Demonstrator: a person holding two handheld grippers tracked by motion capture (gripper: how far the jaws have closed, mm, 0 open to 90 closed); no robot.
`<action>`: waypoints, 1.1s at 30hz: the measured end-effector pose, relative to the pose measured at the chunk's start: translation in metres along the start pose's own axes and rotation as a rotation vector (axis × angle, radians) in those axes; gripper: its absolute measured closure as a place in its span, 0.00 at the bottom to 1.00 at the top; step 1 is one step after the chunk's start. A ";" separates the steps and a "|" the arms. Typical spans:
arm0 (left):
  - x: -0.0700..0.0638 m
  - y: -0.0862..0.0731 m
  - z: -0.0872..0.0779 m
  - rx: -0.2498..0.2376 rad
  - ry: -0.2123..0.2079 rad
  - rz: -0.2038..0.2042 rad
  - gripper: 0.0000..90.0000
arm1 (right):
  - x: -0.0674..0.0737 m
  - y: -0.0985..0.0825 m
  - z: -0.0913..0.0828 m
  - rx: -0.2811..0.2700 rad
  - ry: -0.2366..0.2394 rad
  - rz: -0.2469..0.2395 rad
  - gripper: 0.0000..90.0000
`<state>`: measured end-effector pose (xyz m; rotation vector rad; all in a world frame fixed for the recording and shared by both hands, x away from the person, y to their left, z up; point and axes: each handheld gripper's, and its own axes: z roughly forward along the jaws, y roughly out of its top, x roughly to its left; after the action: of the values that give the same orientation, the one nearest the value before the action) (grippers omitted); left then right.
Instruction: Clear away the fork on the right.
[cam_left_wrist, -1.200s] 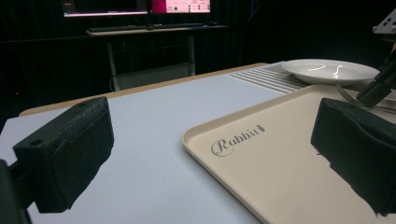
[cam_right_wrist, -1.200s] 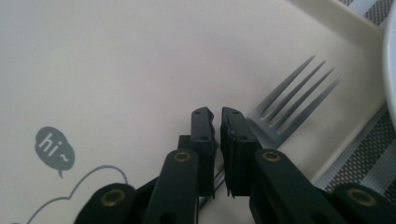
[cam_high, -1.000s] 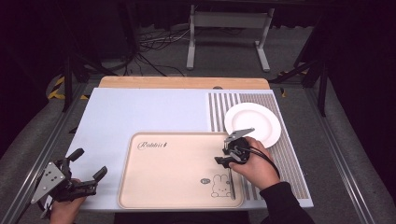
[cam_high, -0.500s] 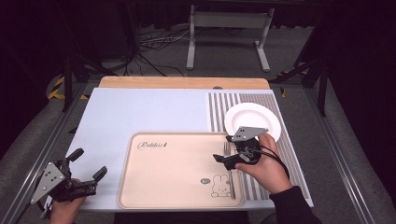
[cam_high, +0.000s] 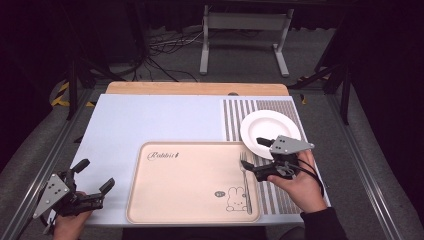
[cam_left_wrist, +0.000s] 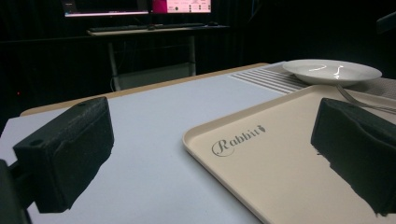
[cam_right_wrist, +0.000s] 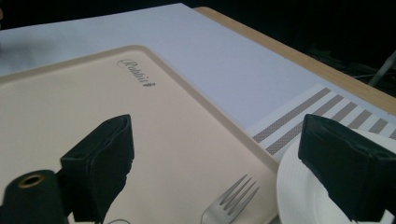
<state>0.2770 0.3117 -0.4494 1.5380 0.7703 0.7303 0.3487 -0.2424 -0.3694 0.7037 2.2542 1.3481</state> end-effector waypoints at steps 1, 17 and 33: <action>0.000 0.000 0.000 -0.001 0.000 -0.002 0.00 | -0.001 -0.001 -0.003 -0.010 -0.007 0.002 0.11; -0.001 0.000 0.001 0.000 0.006 -0.001 0.00 | -0.023 -0.034 -0.042 -0.067 -0.074 0.057 0.10; -0.002 -0.001 0.003 0.009 0.004 0.000 0.00 | -0.039 -0.097 -0.062 -0.155 -0.100 0.133 0.09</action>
<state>0.2781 0.3088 -0.4510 1.5449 0.7779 0.7311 0.3229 -0.3473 -0.4254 0.8585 2.0311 1.4964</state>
